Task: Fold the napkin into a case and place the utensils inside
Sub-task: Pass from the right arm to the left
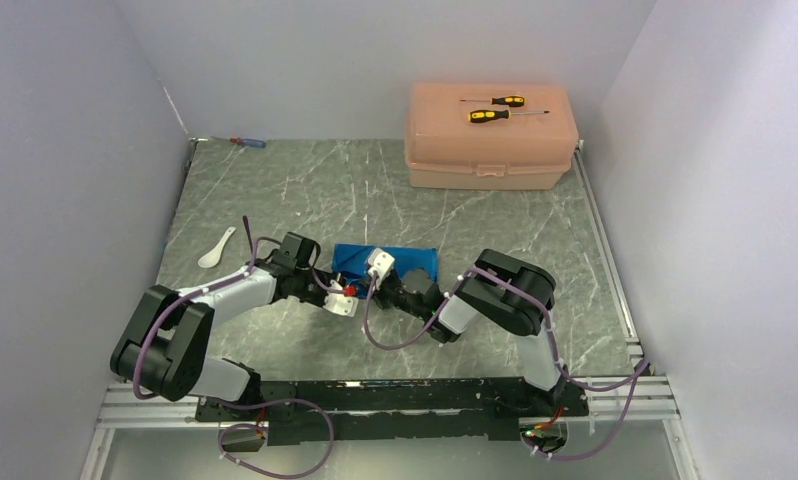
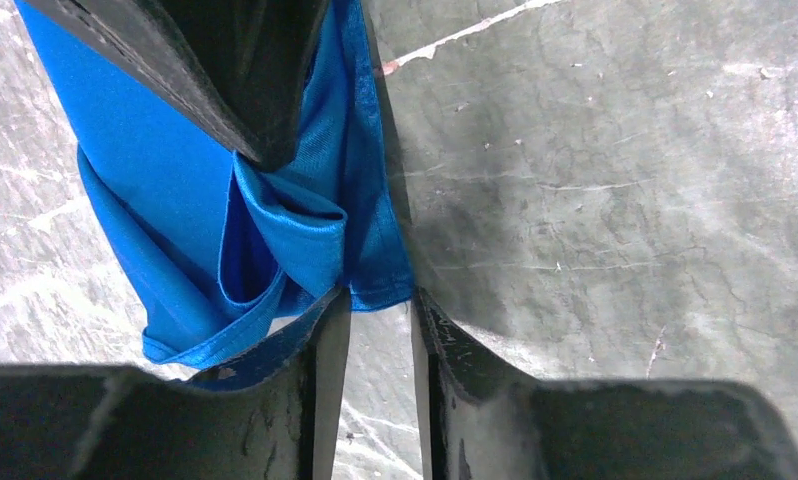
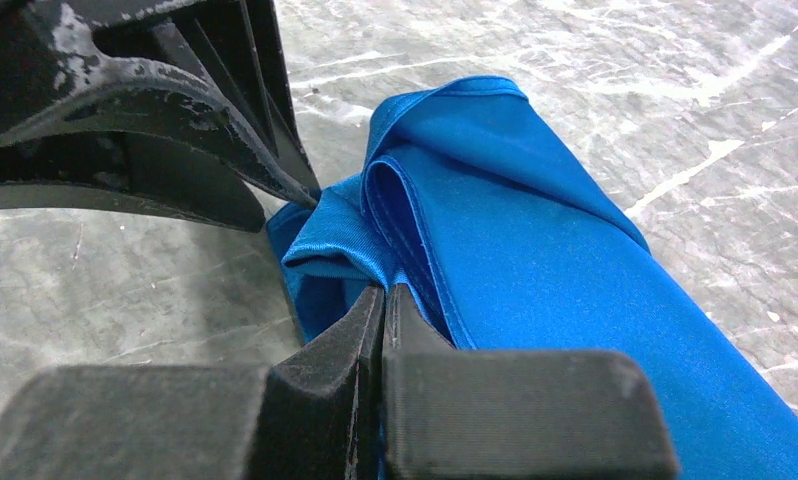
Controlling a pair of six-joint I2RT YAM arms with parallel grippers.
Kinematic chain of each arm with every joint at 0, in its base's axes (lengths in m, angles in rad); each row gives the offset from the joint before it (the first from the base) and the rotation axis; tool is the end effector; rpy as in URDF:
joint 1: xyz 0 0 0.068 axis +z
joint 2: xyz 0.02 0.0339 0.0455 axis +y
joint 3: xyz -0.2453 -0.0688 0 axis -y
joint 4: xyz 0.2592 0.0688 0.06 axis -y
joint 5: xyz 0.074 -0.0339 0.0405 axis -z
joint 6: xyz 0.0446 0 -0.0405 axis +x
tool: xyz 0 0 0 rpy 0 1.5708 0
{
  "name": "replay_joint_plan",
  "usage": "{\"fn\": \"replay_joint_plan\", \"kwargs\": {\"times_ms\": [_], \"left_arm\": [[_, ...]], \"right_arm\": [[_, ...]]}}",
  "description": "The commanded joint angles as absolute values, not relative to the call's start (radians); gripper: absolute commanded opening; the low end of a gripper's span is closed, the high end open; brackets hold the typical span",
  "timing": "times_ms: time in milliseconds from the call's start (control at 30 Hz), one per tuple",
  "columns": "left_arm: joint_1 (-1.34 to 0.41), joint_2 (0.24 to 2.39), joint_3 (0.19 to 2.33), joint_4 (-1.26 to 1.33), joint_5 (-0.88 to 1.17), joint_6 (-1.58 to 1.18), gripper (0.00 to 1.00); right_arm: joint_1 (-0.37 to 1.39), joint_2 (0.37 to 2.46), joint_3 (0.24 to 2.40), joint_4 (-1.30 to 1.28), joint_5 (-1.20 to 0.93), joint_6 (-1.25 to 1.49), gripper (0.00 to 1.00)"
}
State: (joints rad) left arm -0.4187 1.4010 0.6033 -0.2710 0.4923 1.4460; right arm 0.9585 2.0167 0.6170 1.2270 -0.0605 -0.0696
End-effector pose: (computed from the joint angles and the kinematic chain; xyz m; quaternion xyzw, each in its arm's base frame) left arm 0.2263 -0.1238 0.1123 0.7905 0.5113 -0.0872 0.3258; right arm 0.1965 0.2845 0.0692 -0.3932 0.6567 0.2975 0.5708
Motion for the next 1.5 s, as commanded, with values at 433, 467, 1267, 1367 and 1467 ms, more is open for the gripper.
{"fn": "replay_joint_plan", "kwargs": {"times_ms": [433,467,1267,1367,1467], "left_arm": [[-0.426,1.457,0.602,-0.402,0.499,1.461,0.49],[-0.426,1.466,0.6,-0.404,0.494,1.476,0.49],[-0.434,1.467,0.622,-0.521,0.475,1.442,0.33],[-0.436,1.486,0.626,-0.502,0.483,1.463,0.4],[-0.436,1.502,0.629,-0.477,0.486,1.47,0.48]], "right_arm": [[0.938,1.982,0.635,1.28,-0.088,-0.028,0.0],[0.938,1.984,0.636,1.281,-0.092,-0.026,0.0],[0.917,1.982,0.629,1.308,-0.1,-0.002,0.0],[0.918,1.983,0.629,1.308,-0.106,-0.002,0.0],[0.92,1.984,0.627,1.314,-0.117,0.024,0.0]]}}
